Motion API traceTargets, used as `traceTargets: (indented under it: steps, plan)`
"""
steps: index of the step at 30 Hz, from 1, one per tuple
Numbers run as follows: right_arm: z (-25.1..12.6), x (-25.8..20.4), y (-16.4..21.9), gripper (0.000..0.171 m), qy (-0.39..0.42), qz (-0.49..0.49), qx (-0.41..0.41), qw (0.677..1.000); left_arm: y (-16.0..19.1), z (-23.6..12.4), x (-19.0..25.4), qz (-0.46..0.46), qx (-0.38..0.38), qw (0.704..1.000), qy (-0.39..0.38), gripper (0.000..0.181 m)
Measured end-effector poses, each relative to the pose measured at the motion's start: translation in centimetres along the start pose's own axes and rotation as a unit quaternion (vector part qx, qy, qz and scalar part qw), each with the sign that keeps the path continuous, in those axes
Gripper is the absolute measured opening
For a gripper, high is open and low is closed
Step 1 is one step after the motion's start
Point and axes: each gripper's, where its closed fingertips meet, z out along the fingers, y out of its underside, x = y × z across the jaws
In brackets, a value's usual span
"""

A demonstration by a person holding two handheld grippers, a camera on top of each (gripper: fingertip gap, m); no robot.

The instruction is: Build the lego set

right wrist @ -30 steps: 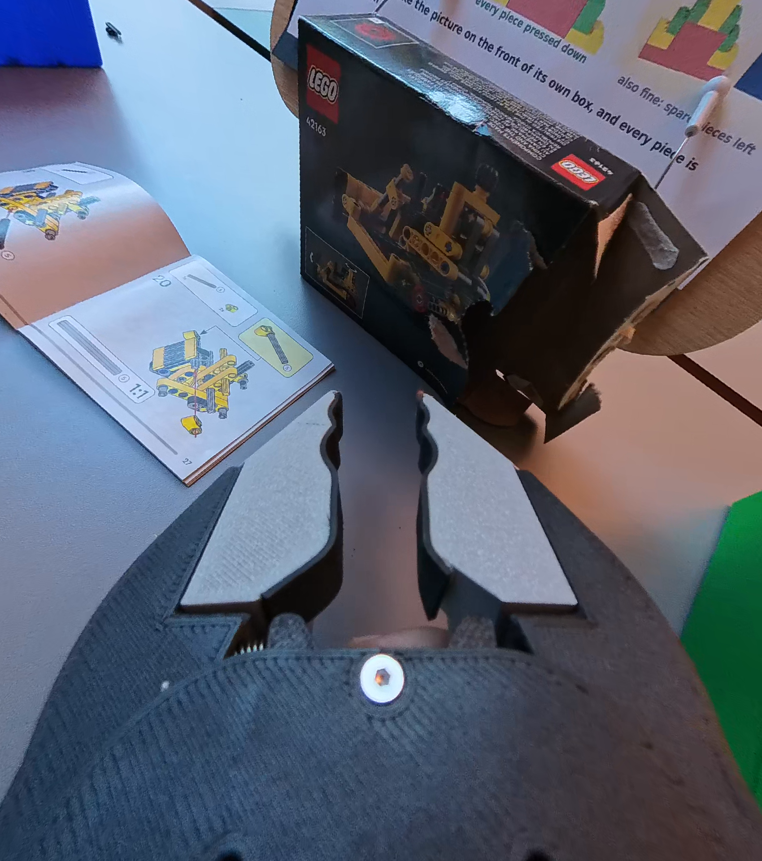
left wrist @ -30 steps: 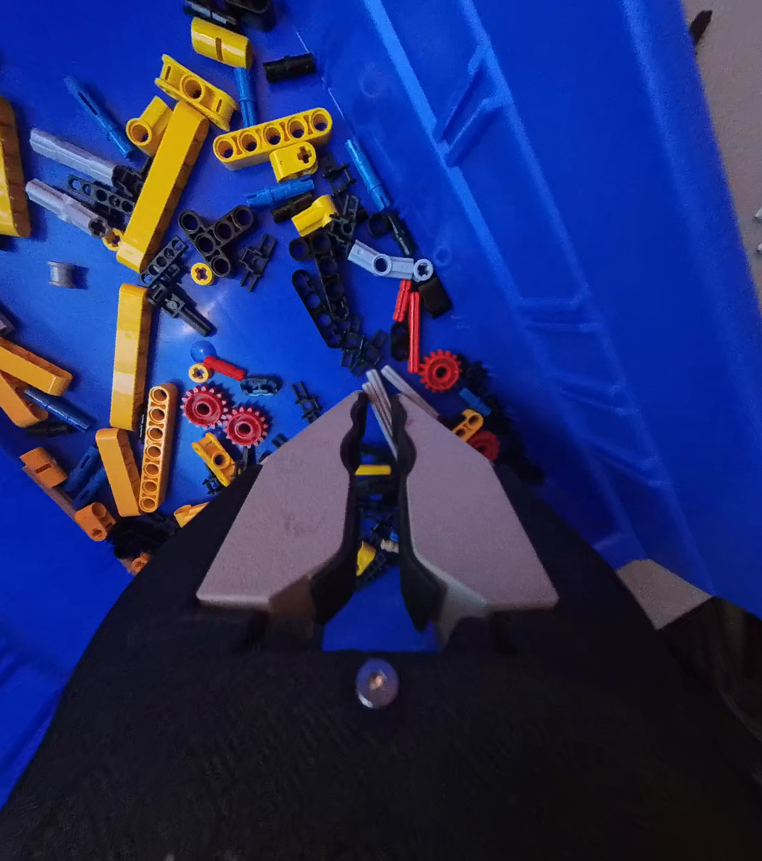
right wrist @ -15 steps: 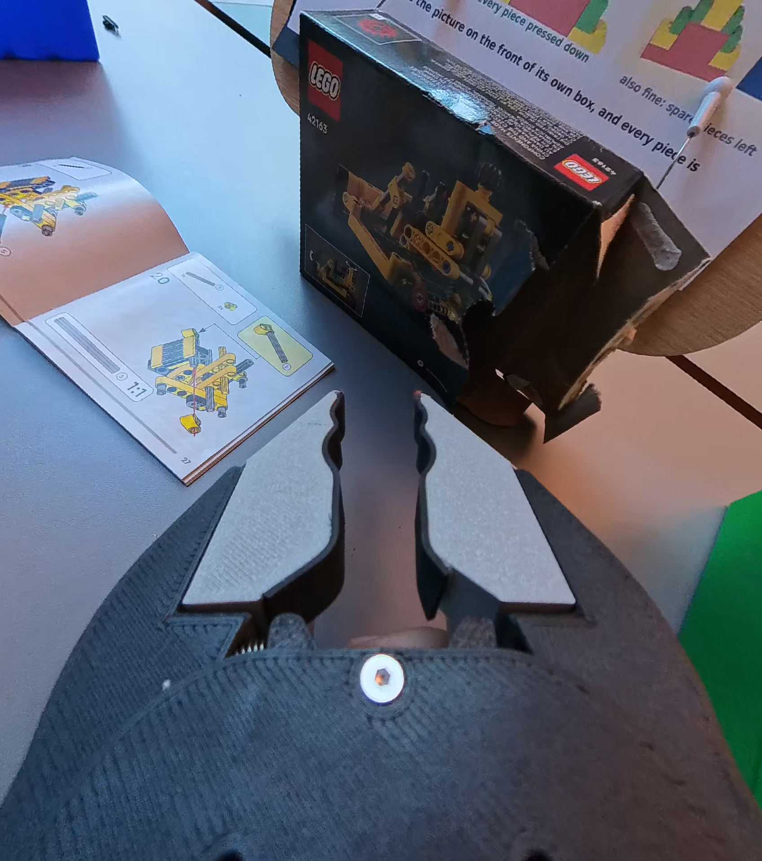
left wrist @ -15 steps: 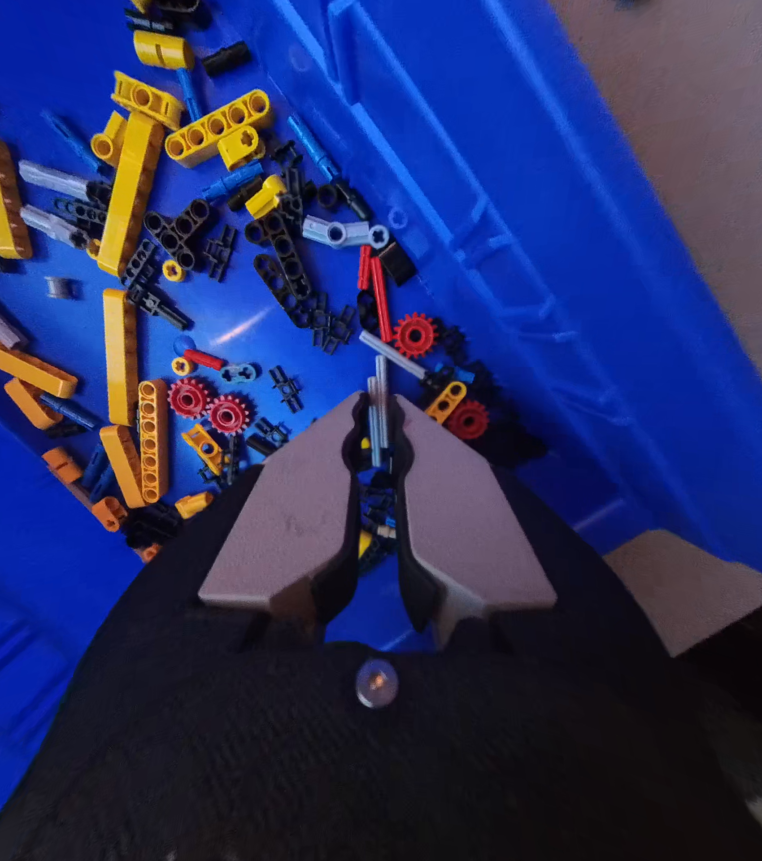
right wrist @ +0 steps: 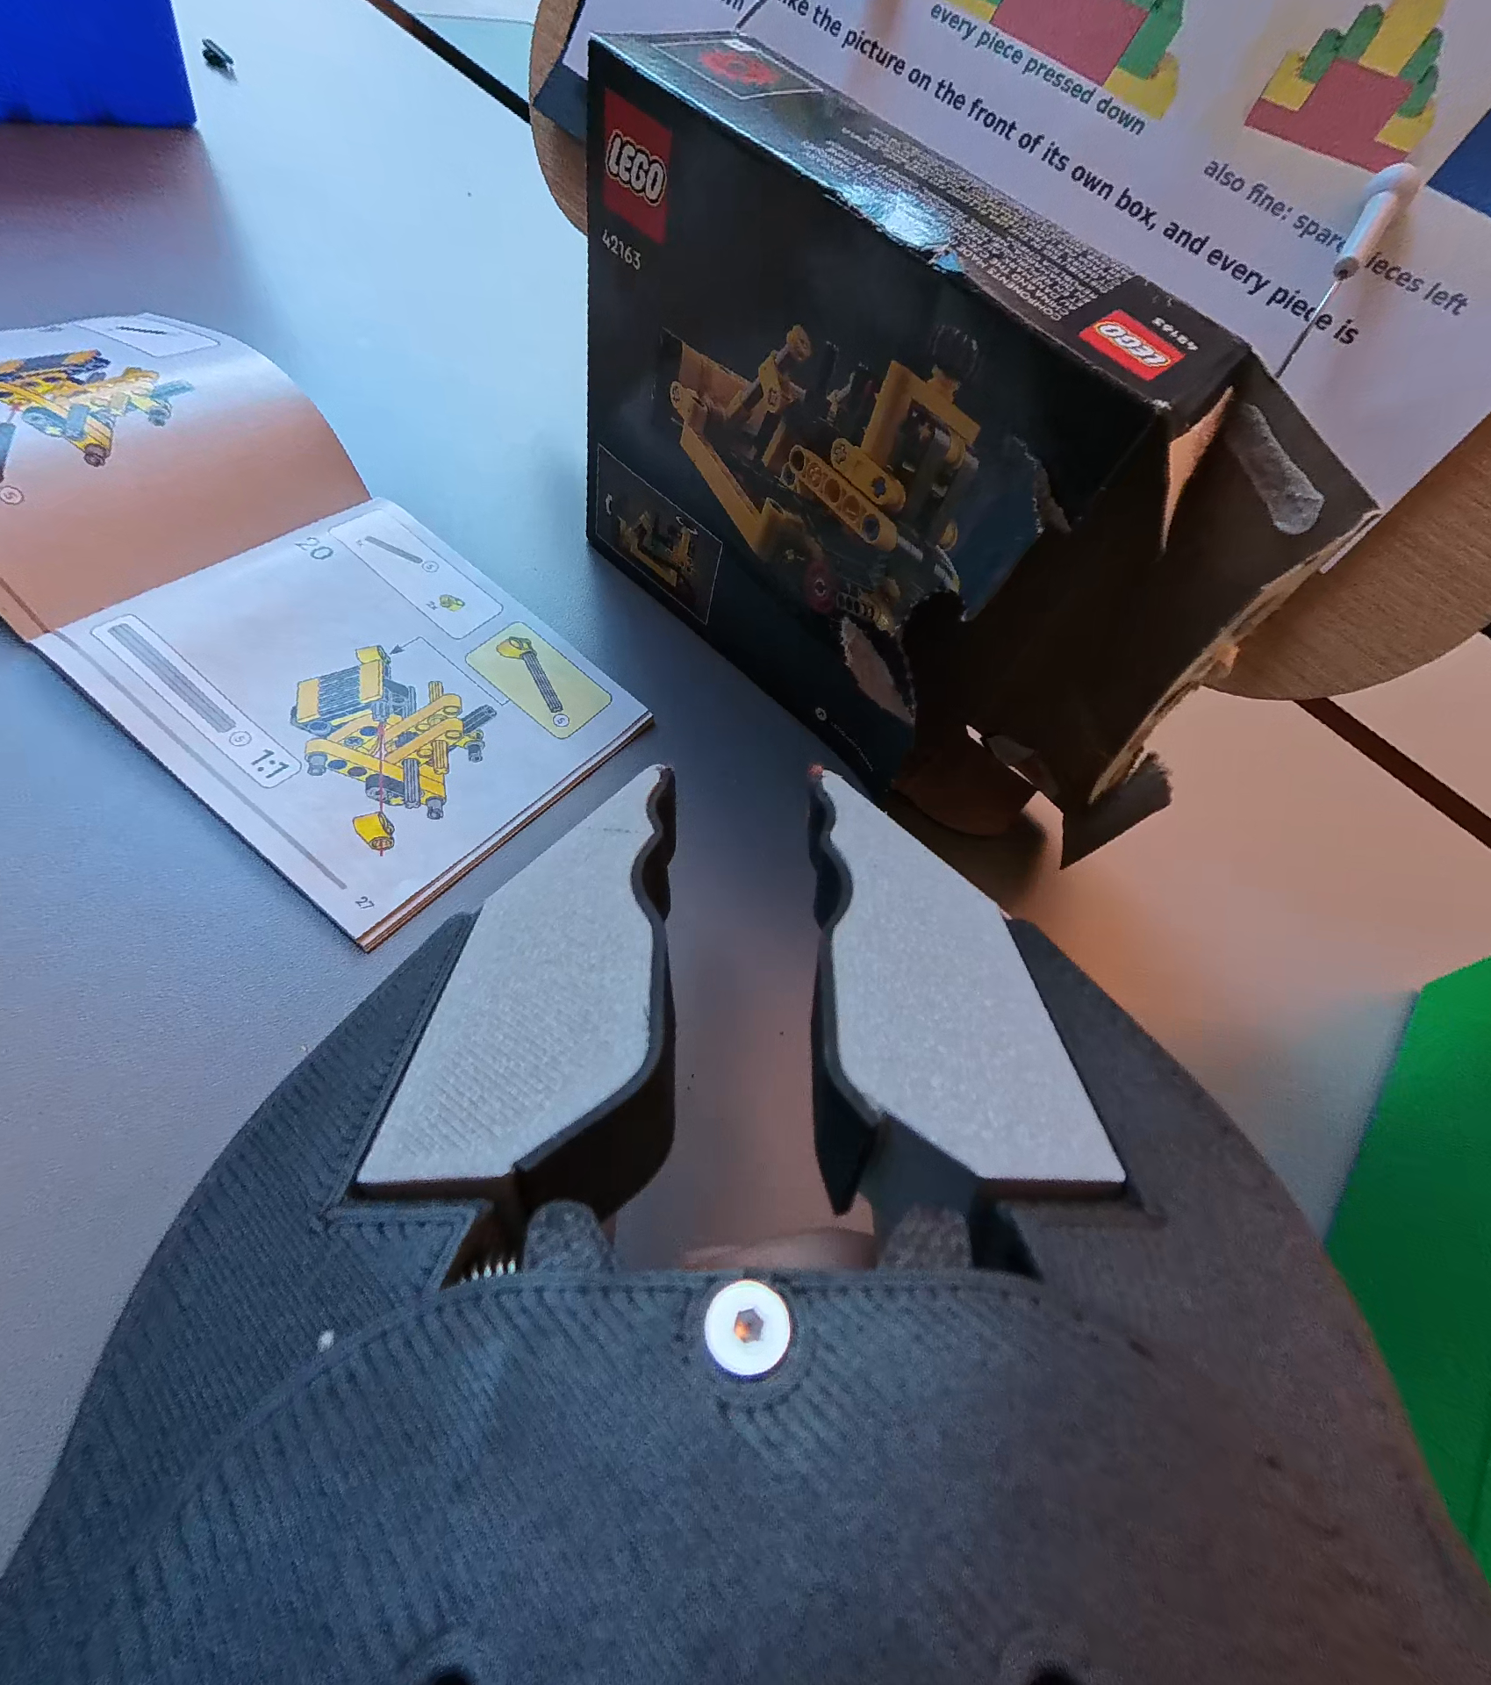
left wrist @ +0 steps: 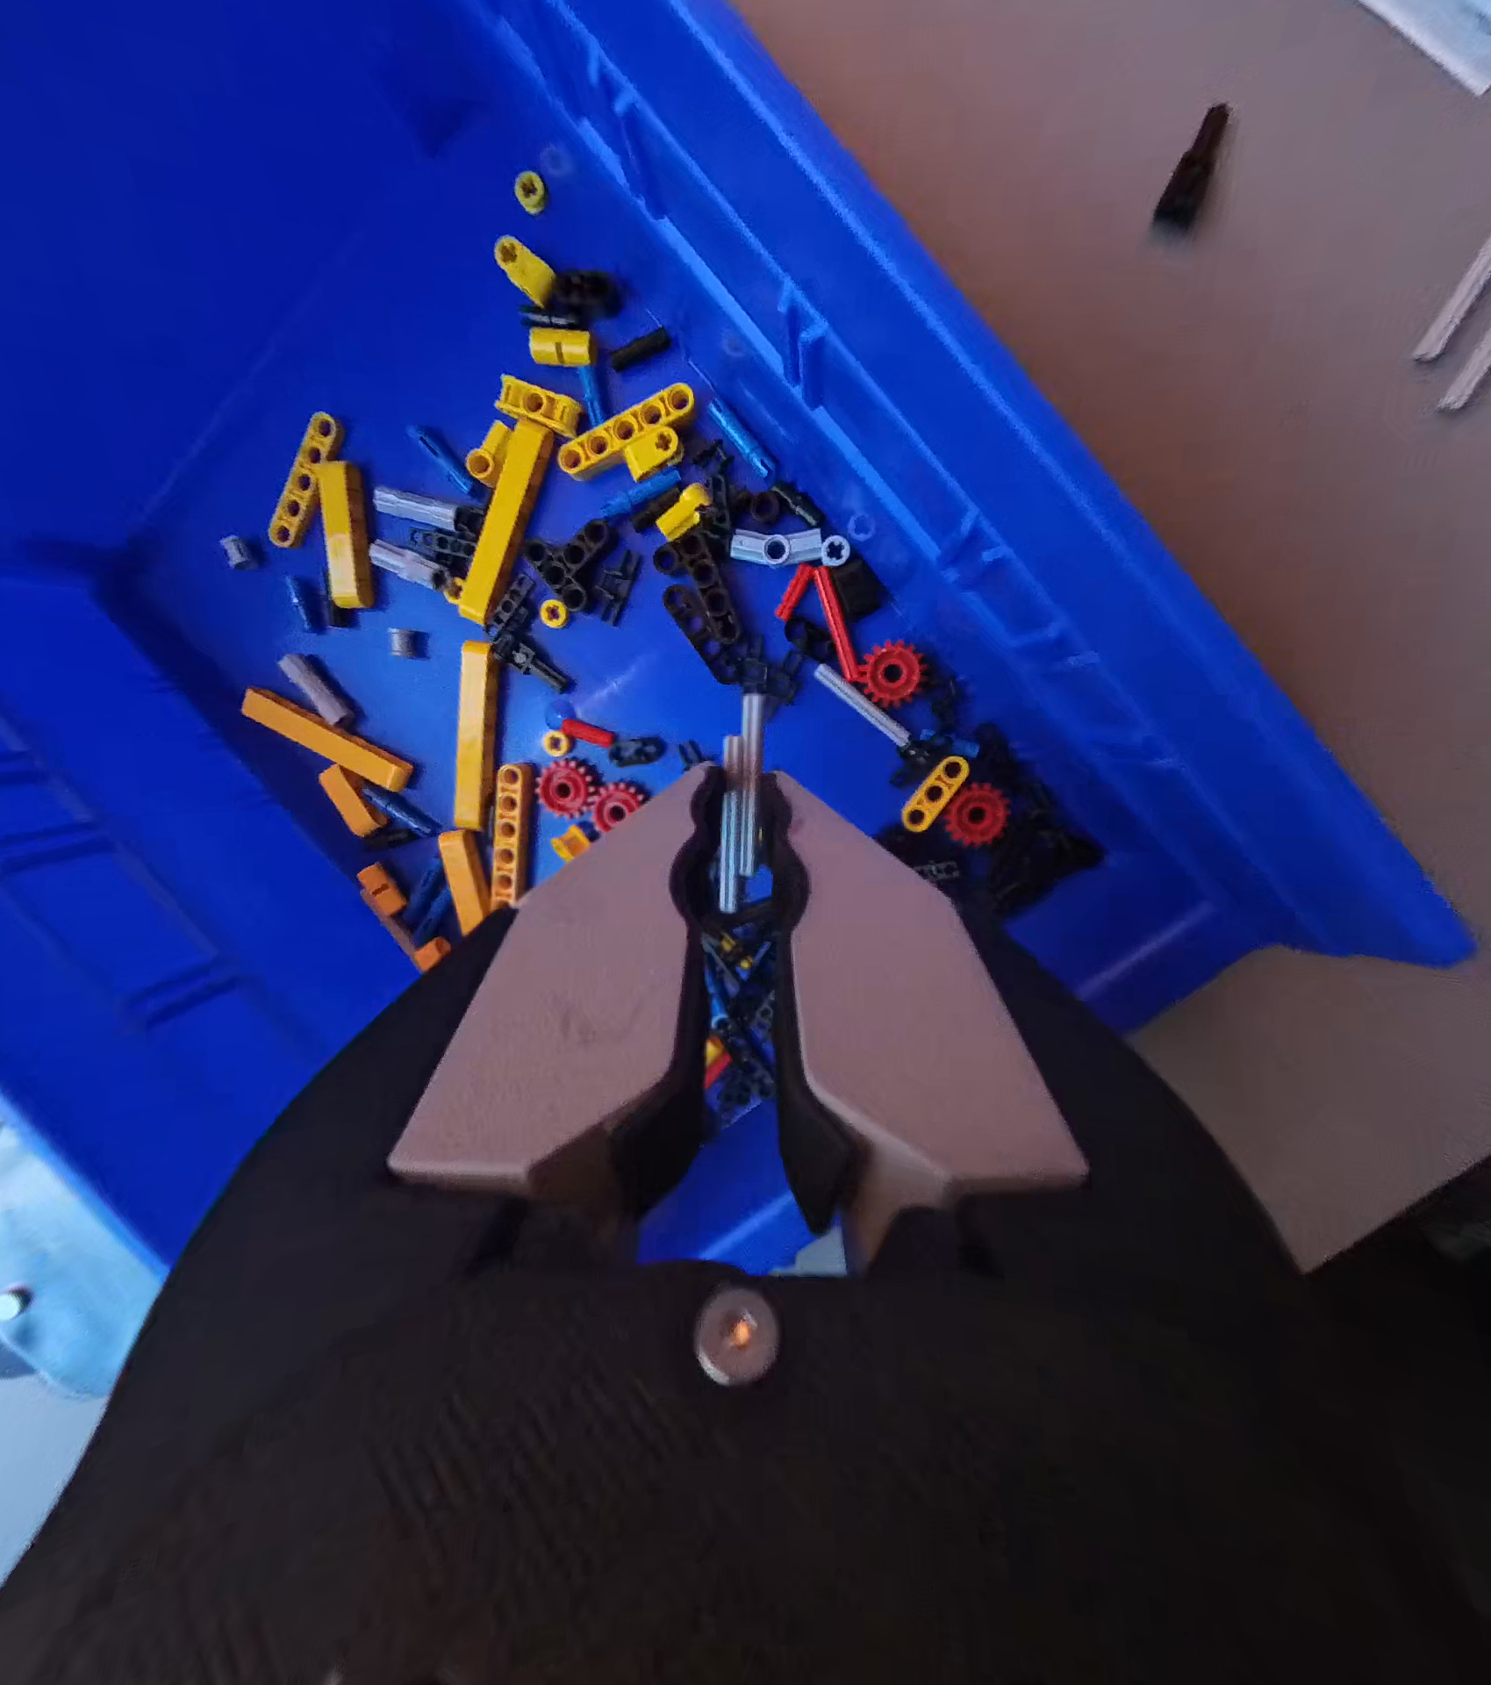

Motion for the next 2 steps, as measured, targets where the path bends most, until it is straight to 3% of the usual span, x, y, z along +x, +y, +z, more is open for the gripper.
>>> traceTargets:
  steps: [2]
  plan:
    - [-0.02,-0.04,0.02,0.026,-0.001,0.000,-0.001,1.000,-0.97,-1.78,0.19,0.001,0.028,1.000,0.001,0.005]
